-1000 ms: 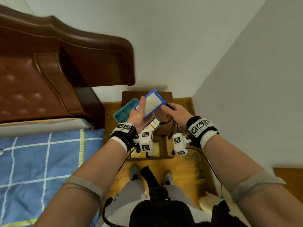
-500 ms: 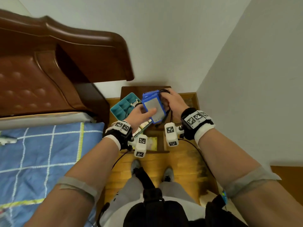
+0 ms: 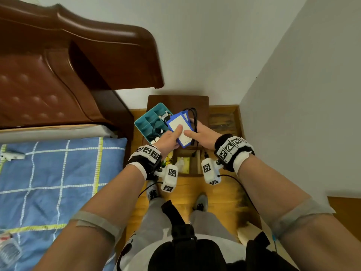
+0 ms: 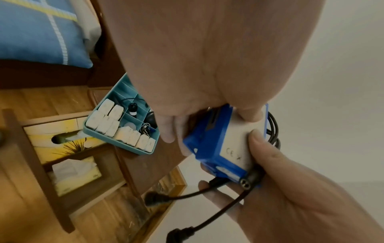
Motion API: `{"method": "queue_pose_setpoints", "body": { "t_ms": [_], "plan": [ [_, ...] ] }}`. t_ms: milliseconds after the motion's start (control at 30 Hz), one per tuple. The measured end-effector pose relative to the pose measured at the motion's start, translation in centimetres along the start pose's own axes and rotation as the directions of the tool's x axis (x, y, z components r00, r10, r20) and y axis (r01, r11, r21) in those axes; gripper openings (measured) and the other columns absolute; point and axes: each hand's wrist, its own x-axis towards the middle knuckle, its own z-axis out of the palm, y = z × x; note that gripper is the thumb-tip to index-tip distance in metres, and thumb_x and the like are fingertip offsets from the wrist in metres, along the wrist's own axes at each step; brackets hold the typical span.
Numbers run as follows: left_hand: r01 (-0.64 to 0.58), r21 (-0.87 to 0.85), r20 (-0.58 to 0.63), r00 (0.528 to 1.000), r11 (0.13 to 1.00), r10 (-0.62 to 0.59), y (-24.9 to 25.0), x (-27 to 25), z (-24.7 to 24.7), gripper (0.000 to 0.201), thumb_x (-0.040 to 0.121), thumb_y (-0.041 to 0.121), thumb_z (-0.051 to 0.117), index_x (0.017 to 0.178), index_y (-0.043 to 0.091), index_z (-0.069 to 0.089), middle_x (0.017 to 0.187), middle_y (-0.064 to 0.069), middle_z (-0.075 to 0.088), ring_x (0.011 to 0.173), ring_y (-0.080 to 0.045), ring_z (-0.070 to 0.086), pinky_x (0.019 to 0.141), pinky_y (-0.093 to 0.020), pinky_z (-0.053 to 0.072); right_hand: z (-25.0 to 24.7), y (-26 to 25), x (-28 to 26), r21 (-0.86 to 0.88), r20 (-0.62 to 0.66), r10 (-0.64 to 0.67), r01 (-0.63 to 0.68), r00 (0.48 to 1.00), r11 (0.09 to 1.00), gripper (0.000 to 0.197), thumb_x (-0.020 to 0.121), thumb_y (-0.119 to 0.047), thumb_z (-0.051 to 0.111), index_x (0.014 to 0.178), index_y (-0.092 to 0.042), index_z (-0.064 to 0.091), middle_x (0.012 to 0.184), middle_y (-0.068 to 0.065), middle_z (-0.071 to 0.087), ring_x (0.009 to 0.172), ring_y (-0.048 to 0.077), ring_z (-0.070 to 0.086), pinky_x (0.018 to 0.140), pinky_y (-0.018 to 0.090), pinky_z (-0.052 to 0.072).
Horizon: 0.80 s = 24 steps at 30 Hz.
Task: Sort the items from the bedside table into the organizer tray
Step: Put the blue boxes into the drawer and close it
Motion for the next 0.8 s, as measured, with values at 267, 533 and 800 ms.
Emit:
{"method": "queue_pose_setpoints", "body": {
  "t_ms": [267,533,800],
  "plan": [
    [0.165,-0.262,-0.014,0.984,0.951,-0.175,1.4,2.6,-4.5,0.068,0.088,0.069,0.046,0.140,0.025,0.043,0.123,-0.006,0.062,0.108,-0.026,0.063,0.093,-0.049,0.054,3.5,-0.9,4.3,-0.124,-0.043,0.120,-0.124,0.992,0.984,0.083,0.091,-0.039,0.066,0.154,-0.014,0.018,0.143,0.007,0.052,0.120,0.021,0.058,0.104,0.040,0.048],
    [0.326,-0.186,0.172,0.940,0.927,-0.296,0.9,6.3,-9.5,0.086,0.075,0.089,0.032,0.126,0.024,0.057,0.117,-0.007,0.068,0.108,-0.027,0.065,0.101,-0.049,0.048,7.3,-0.1,7.6,-0.072,-0.217,0.219,-0.239,0.951,0.968,0.079,0.086,-0.033,0.074,0.148,-0.013,0.028,0.131,-0.005,0.051,0.117,0.014,0.055,0.096,0.028,0.047],
    [0.333,0.198,-0.004,0.941,0.922,-0.339,-7.9,11.5,-12.8,0.041,0.104,0.046,0.034,0.116,0.011,0.052,0.090,-0.005,0.057,0.092,-0.026,0.055,0.093,-0.045,0.045,10.8,11.8,11.0,-0.040,-0.228,0.571,-0.594,0.788,0.803,0.047,0.085,-0.037,0.075,0.111,-0.001,0.063,0.094,0.017,0.070,0.077,0.031,0.066,0.066,0.041,0.055]
  ]
}}
